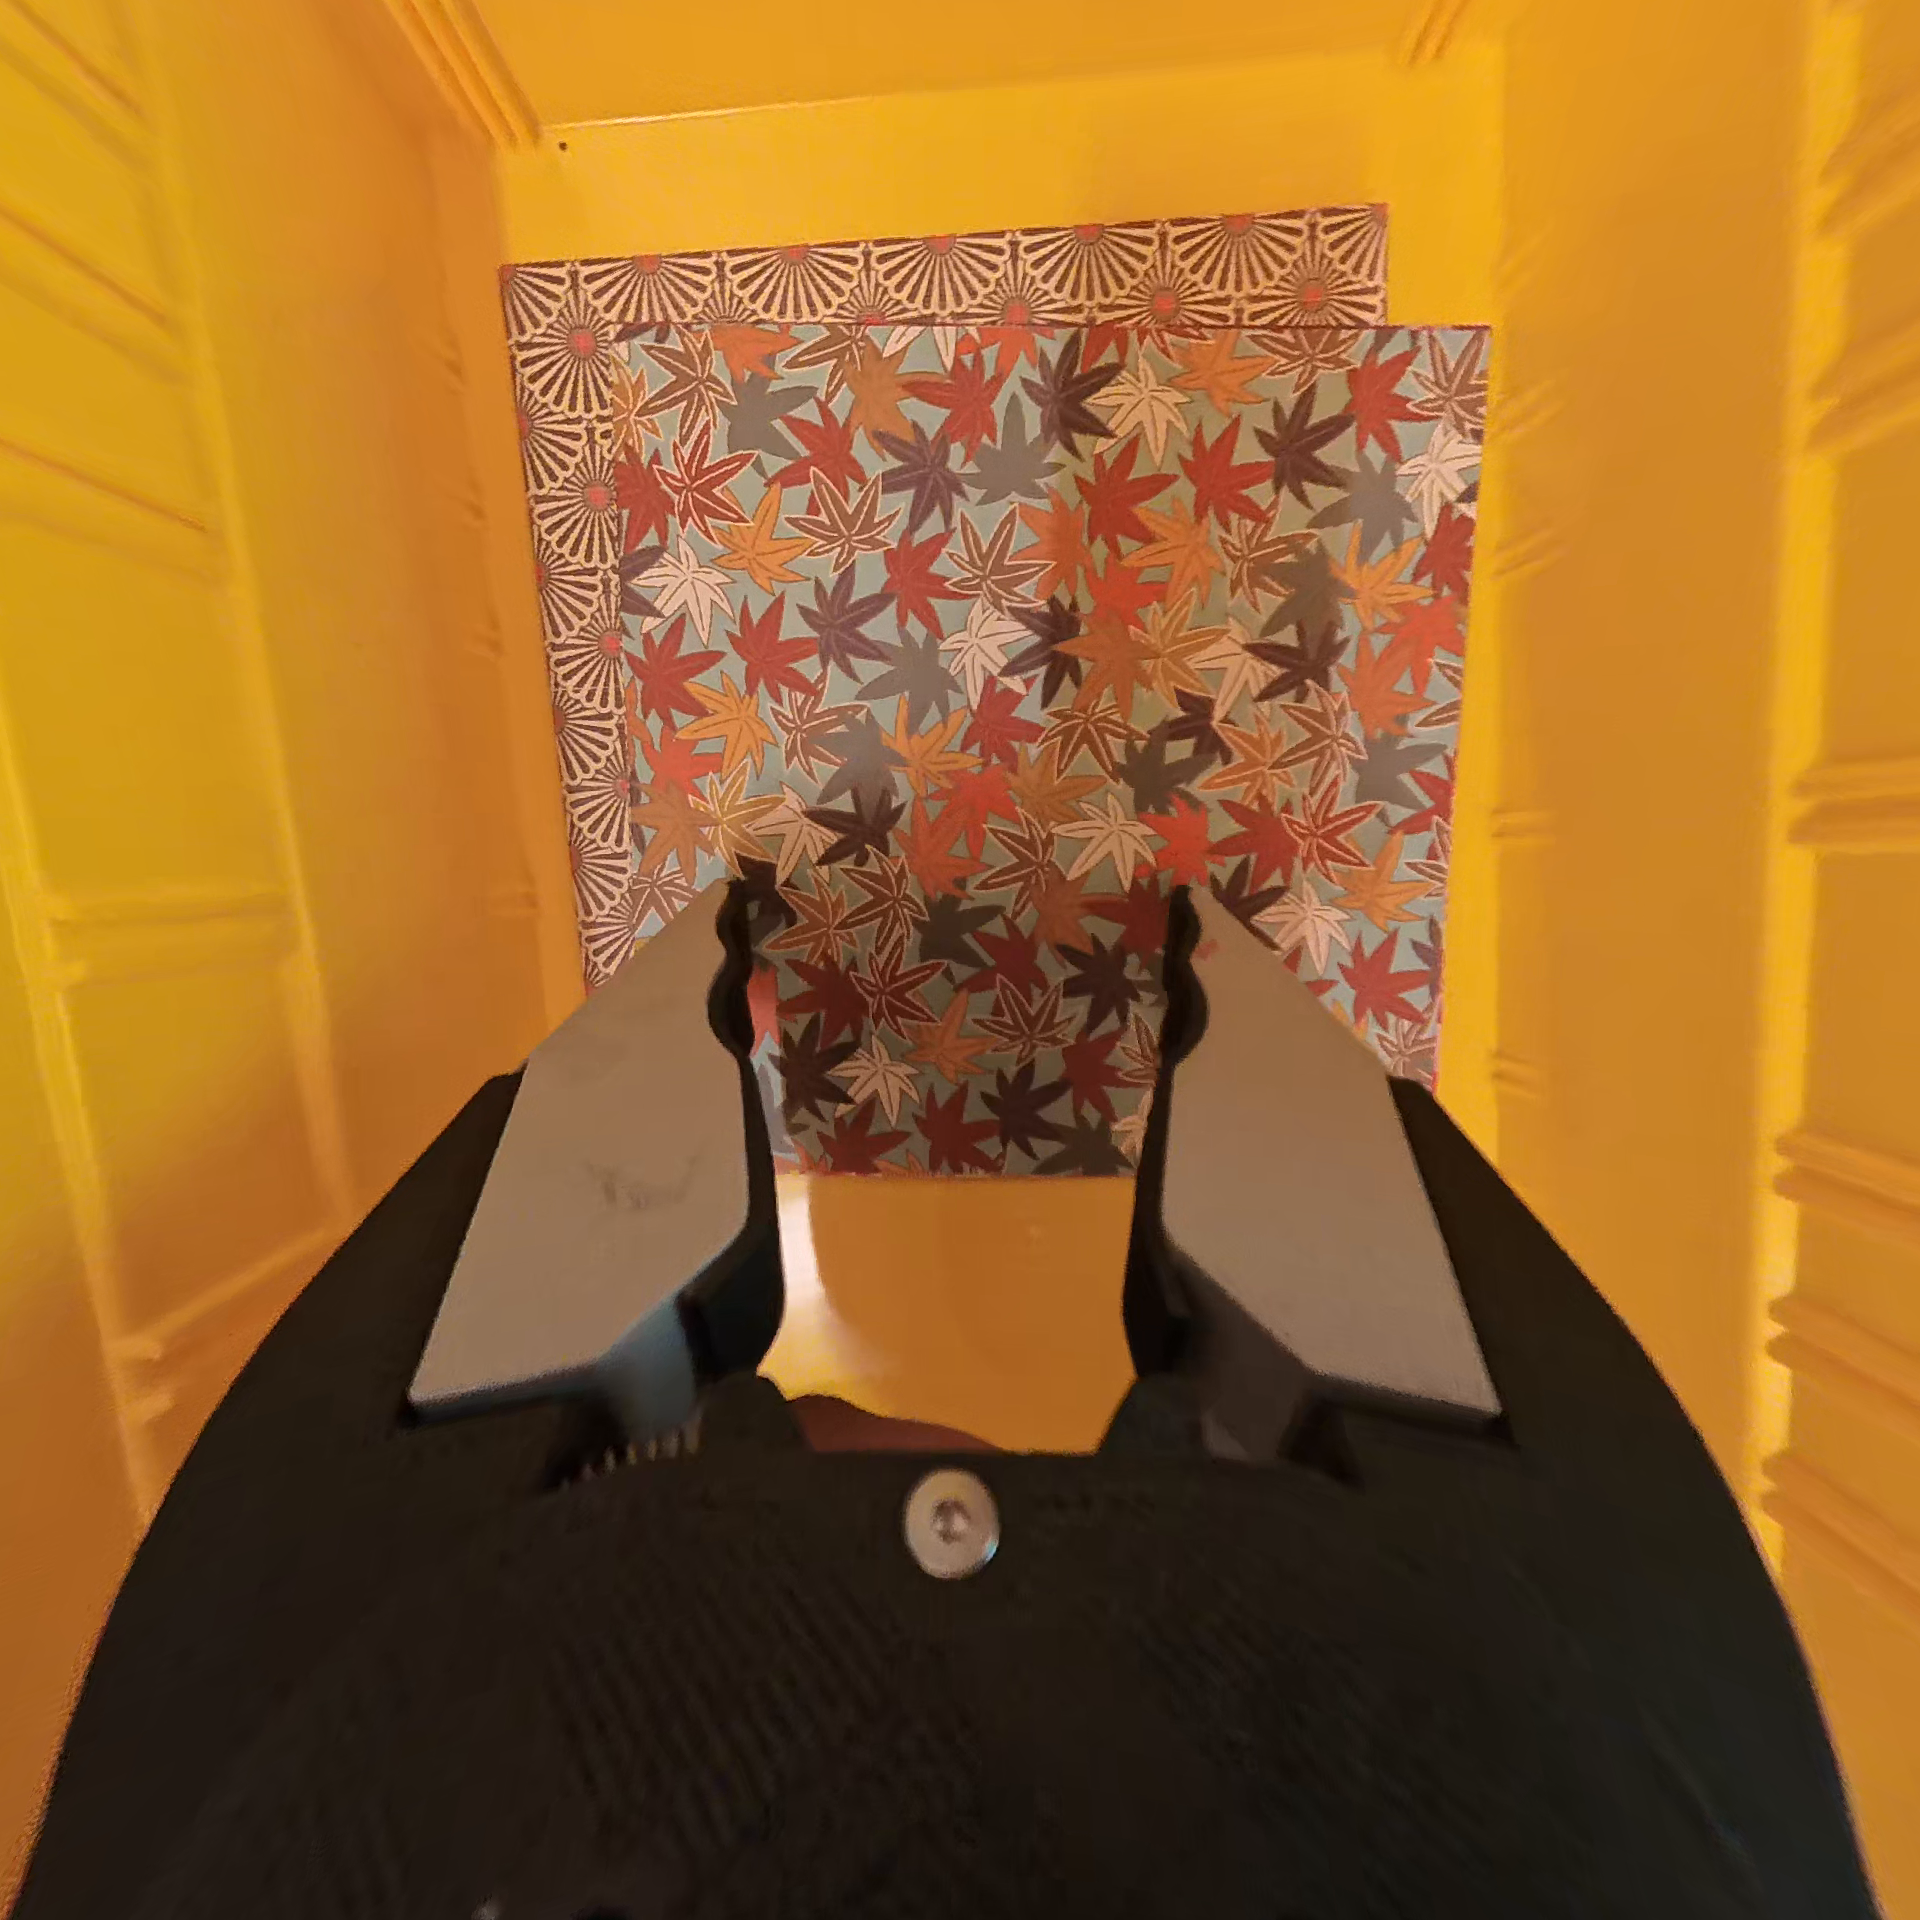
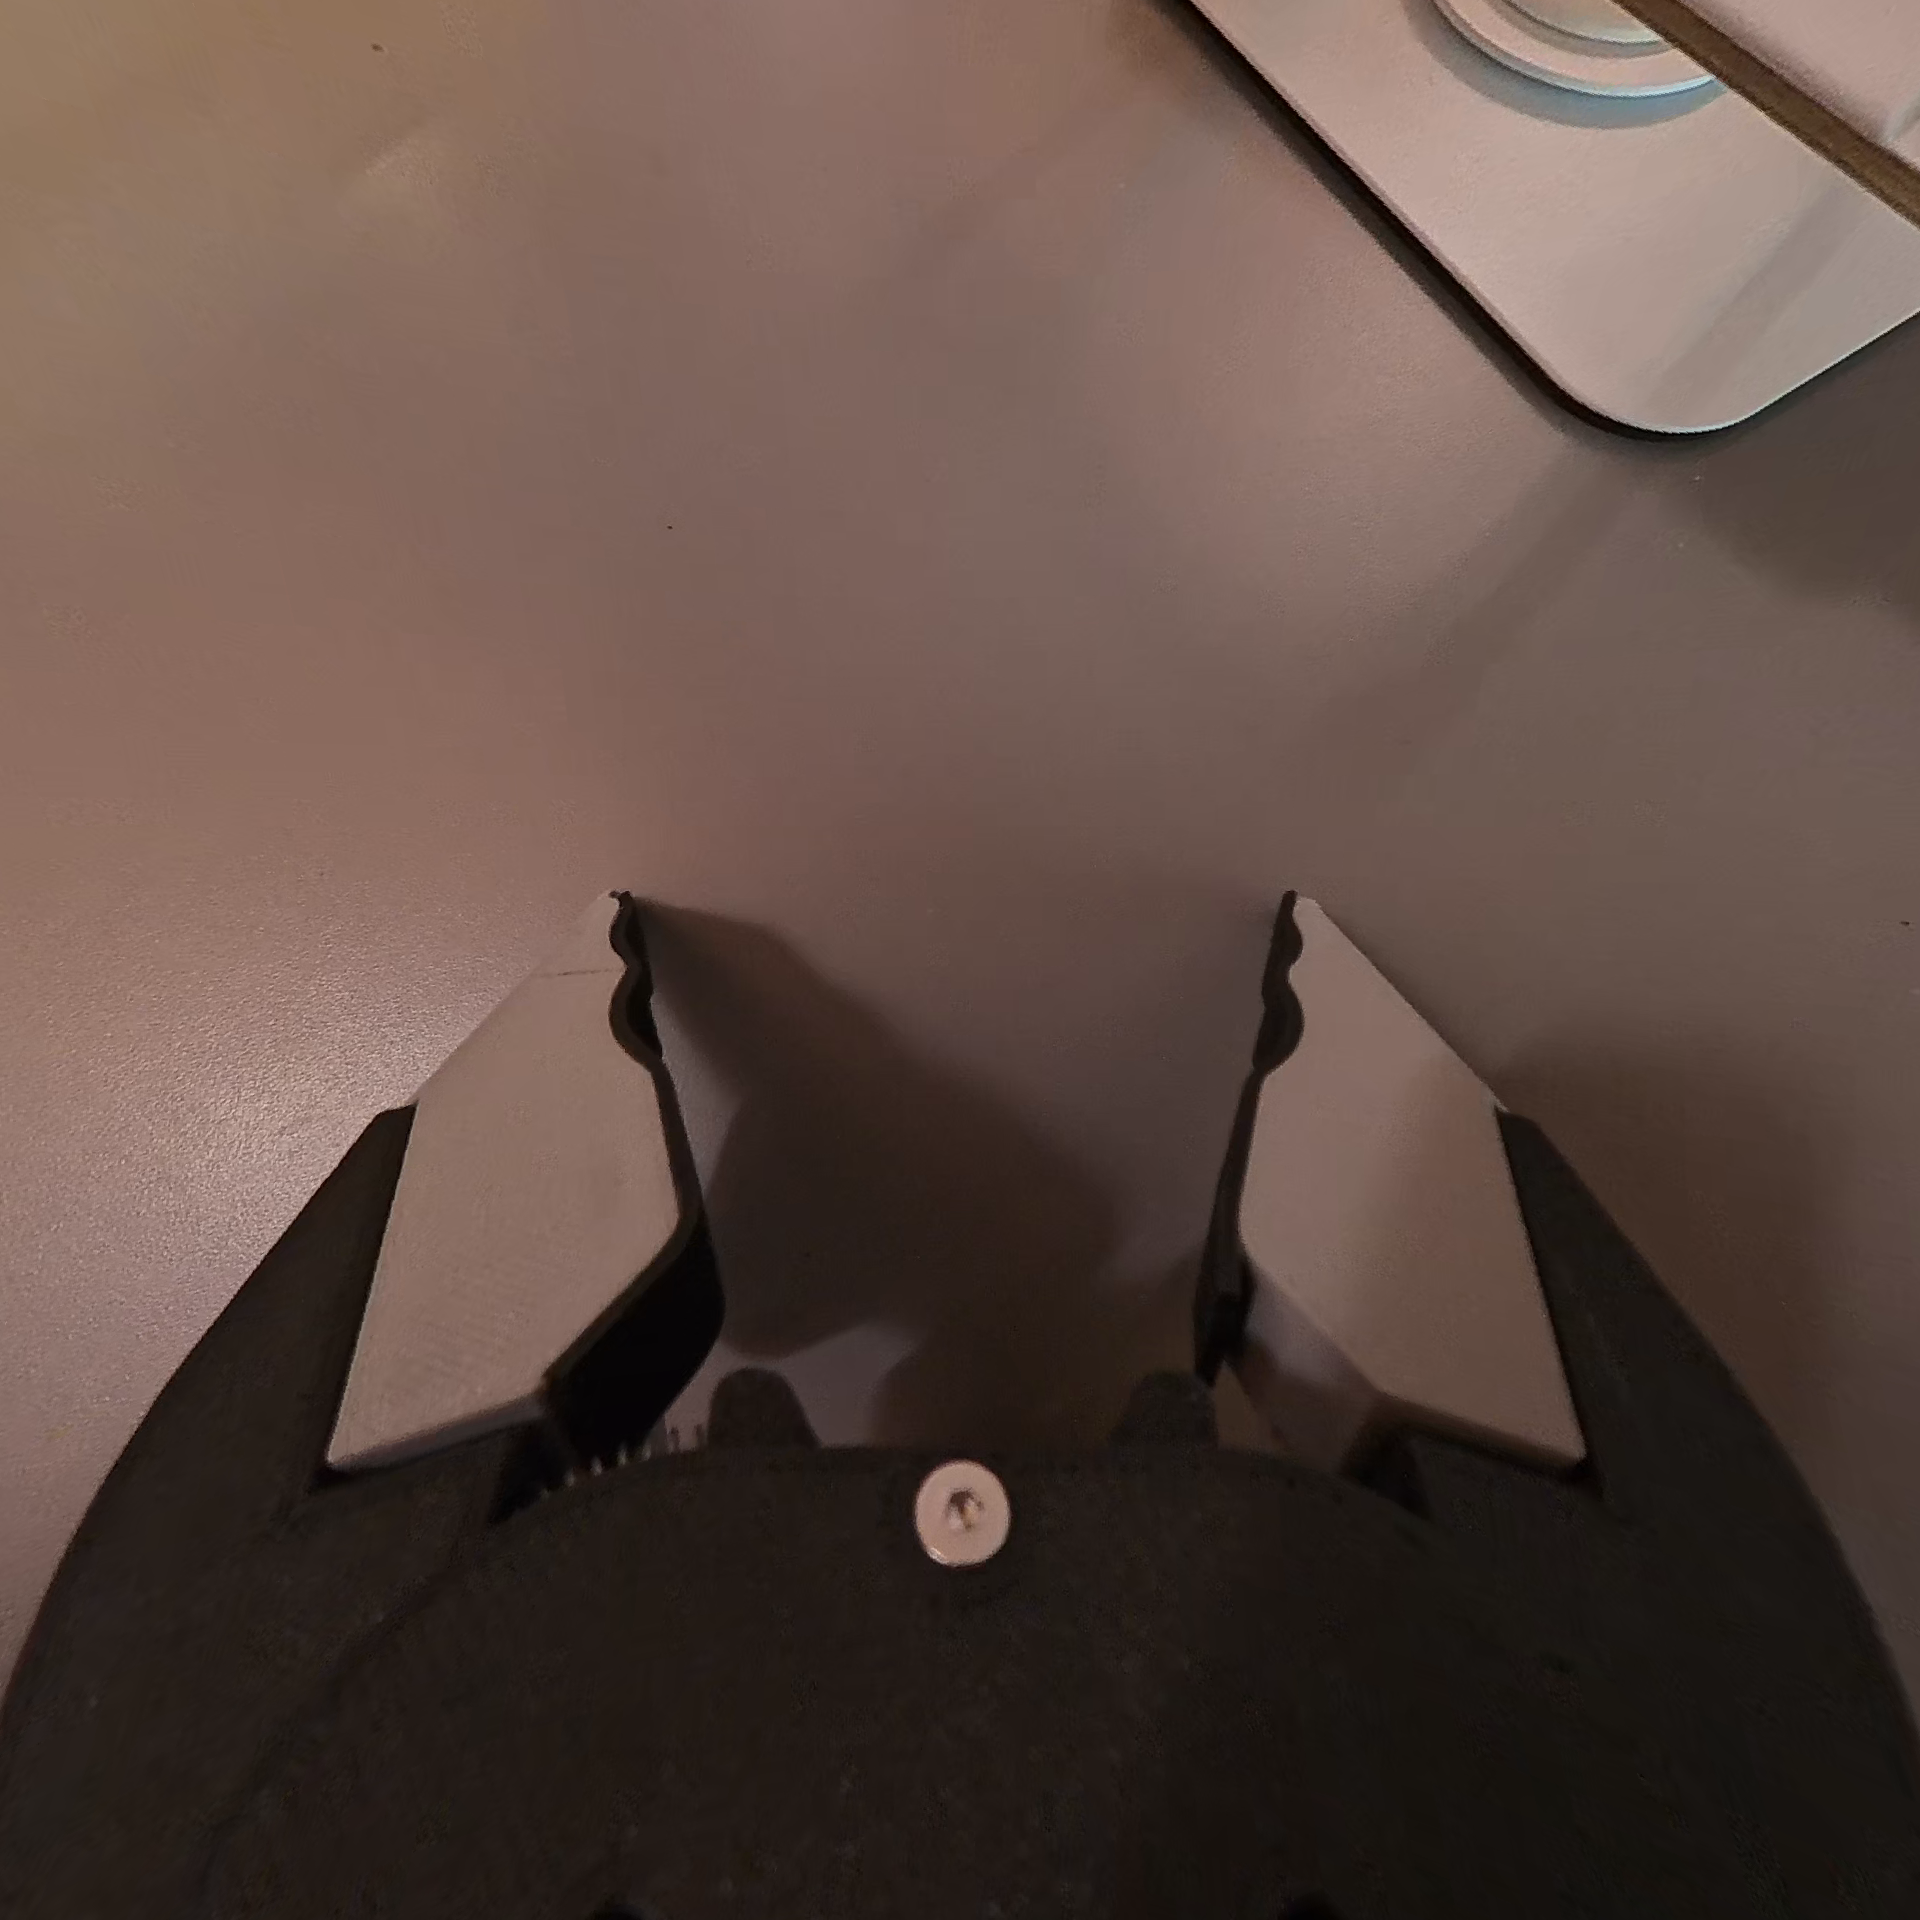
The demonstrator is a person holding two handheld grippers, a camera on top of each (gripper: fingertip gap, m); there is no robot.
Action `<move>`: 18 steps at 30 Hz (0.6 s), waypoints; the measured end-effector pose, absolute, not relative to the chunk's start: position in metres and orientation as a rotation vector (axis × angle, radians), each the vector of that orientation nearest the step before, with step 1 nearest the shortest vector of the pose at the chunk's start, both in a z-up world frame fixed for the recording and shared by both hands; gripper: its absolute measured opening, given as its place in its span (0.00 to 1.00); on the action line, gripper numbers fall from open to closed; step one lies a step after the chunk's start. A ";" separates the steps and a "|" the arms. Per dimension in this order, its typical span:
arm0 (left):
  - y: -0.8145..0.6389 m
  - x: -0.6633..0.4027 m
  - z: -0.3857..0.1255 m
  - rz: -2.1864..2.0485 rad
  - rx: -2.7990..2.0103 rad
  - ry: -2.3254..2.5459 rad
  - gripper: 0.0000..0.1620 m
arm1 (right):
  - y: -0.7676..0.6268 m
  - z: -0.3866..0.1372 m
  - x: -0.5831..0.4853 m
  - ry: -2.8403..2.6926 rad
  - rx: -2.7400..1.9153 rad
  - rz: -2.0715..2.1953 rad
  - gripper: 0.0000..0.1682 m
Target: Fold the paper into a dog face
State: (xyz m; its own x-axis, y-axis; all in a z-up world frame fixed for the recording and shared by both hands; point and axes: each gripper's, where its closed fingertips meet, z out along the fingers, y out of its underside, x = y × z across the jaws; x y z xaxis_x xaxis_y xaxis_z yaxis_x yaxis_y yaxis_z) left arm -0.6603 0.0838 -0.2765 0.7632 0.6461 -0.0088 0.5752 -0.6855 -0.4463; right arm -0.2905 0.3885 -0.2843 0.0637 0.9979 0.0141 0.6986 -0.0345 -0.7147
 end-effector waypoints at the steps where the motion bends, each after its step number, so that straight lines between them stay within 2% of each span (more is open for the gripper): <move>1: 0.083 -0.662 -0.276 0.234 -2.530 -0.941 0.48 | 0.388 -0.284 -0.291 -1.691 -1.791 0.696 0.68; 4: 0.077 -0.672 -0.275 0.261 -2.494 -1.006 0.37 | 0.388 -0.284 -0.291 -1.692 -1.790 0.696 0.68; 6: 0.077 -0.673 -0.273 0.250 -2.479 -1.001 0.19 | 0.388 -0.284 -0.291 -1.692 -1.790 0.696 0.68; 7: 0.073 -0.677 -0.273 0.307 -2.499 -0.994 0.03 | 0.388 -0.284 -0.291 -1.692 -1.790 0.696 0.68; 8: 0.073 -0.676 -0.274 0.322 -2.515 -0.965 0.00 | 0.388 -0.284 -0.290 -1.693 -1.790 0.696 0.68; 15: 0.075 -0.672 -0.272 0.372 -2.553 -0.901 0.00 | 0.388 -0.284 -0.291 -1.693 -1.790 0.697 0.68; 16: 0.079 -0.665 -0.270 0.274 -2.533 -0.920 0.06 | 0.388 -0.284 -0.291 -1.694 -1.789 0.697 0.68; 17: 0.082 -0.660 -0.269 0.180 -2.518 -0.953 0.33 | 0.388 -0.284 -0.291 -1.695 -1.789 0.696 0.69; 18: 0.082 -0.656 -0.268 0.118 -2.514 -0.981 0.49 | 0.388 -0.284 -0.291 -1.695 -1.789 0.697 0.69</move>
State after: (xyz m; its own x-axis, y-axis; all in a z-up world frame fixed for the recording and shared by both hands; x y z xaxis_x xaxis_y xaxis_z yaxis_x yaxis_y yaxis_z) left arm -0.6561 0.0822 -0.2675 0.7453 0.6623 0.0775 0.6250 -0.6534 -0.4271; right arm -0.2906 0.3881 -0.2843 0.0599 0.9981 0.0142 0.6995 -0.0318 -0.7139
